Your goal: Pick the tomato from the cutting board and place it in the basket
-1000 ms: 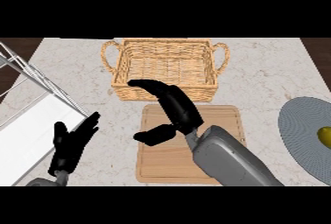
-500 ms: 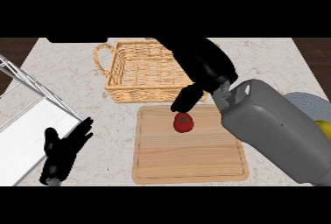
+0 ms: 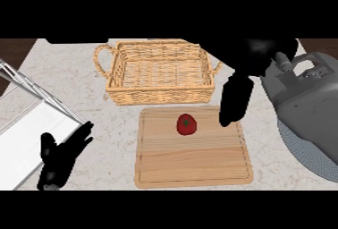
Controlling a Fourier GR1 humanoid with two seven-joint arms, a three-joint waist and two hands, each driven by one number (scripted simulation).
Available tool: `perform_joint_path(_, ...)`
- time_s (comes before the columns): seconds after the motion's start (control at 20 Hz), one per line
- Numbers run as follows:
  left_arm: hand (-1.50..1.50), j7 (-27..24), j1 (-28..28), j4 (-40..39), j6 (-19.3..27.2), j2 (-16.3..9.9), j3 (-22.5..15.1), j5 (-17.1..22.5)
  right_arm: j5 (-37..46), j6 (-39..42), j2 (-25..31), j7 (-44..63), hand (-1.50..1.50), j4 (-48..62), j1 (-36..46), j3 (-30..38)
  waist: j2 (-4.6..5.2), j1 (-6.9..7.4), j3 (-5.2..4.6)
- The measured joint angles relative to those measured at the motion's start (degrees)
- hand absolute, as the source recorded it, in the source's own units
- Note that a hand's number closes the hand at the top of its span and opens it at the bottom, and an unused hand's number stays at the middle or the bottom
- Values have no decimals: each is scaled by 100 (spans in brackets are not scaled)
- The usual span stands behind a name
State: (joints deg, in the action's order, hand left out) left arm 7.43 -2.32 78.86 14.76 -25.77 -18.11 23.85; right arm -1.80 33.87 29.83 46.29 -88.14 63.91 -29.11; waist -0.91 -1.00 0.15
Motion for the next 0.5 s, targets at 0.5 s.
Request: perform_joint_path(0.5,0,53,-129,156,-43,50,53,-166,-568,495,243,278,-150,-531,-350,295,37,58,9)
